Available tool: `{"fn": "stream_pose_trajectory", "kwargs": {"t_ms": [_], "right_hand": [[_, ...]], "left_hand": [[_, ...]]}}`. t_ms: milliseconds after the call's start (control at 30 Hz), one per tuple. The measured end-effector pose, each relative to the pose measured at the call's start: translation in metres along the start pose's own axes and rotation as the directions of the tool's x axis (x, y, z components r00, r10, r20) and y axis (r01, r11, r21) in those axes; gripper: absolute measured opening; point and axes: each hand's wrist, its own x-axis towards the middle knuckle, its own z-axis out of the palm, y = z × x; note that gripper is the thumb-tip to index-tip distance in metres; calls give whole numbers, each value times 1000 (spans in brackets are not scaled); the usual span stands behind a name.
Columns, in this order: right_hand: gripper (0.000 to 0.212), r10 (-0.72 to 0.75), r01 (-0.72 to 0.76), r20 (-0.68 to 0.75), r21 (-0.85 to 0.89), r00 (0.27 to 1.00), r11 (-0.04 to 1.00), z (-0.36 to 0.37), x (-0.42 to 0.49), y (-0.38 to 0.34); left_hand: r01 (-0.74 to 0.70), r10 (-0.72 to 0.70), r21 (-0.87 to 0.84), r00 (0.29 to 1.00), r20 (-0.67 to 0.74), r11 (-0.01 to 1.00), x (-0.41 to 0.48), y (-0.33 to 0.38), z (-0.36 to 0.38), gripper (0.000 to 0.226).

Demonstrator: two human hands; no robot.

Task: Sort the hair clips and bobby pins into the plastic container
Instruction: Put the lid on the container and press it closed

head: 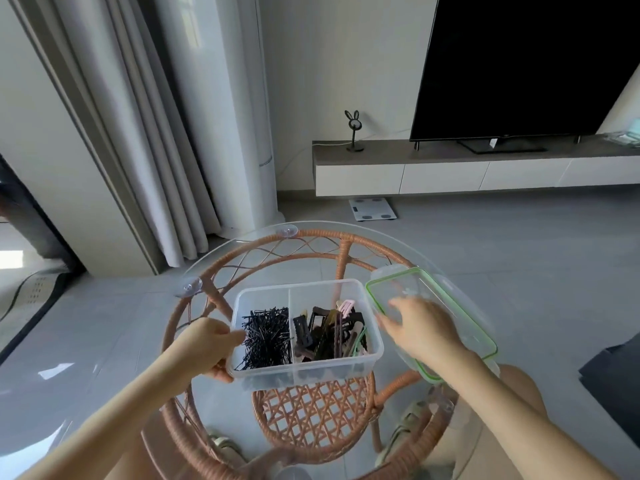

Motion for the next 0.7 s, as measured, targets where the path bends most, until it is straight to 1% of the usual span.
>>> {"fn": "stream_pose_trajectory", "kwargs": {"t_ms": [67,133,167,200,267,300,333,367,400,433,467,533,567,600,633,667,700], "right_hand": [[37,17,10,125,-211,992,978,12,-23,9],[37,21,45,170,-377,985,925,22,-41,8],[40,30,54,184,-435,982,899,22,-46,6],[39,25,51,153,-470,988,881,21,-49,4],[27,14,10,47,-472,999,881,14,-47,2],[25,-14,-18,-66,-454,998,891,6,-43,6],[25,-20,-60,-186,-412,982,909,-5,-38,9],[23,-11,-108,-325,-344,946,933,-21,-33,11],[14,-18,-101,-429,-253,903,962,-38,-29,12],[7,-49,-32,-550,-137,833,990,-52,-24,13],[13,-63,59,-621,-27,781,998,-69,-20,9],[21,-103,225,-649,108,754,968,-94,-16,-5],[21,-122,298,-647,171,753,939,-104,-14,-14],[19,-130,363,-619,267,775,893,-110,-11,-24],[16,-123,401,-562,404,818,822,-116,-5,-34],[14,-104,395,-480,559,871,729,-120,2,-42],[13,-79,347,-388,694,918,631,-122,12,-50]], "left_hand": [[-4,4,18,1000,-12,1000,1,0,0,34],[-28,31,59,998,-48,998,4,2,0,37],[-41,46,75,997,-61,996,5,3,0,40],[-55,61,91,996,-67,994,6,3,1,41],[-95,105,129,992,-75,987,8,2,1,44],[-122,139,166,986,-97,979,8,2,1,45],[-159,194,220,970,-145,962,6,3,-1,45],[-201,263,274,942,-209,940,5,3,-3,45],[-240,327,304,903,-277,922,4,4,-6,41],[-279,375,298,862,-340,913,2,5,-10,36],[-324,405,257,825,-393,911,-1,9,-15,31],[-415,424,120,796,-433,902,-9,19,-25,27],[-462,436,40,799,-413,886,-14,26,-29,28],[-503,448,-57,812,-374,863,-19,32,-32,32],[-529,458,-176,827,-327,830,-23,38,-35,36],[-536,464,-307,841,-278,787,-26,43,-36,39],[-520,458,-425,854,-247,740,-28,45,-39,40]]}}
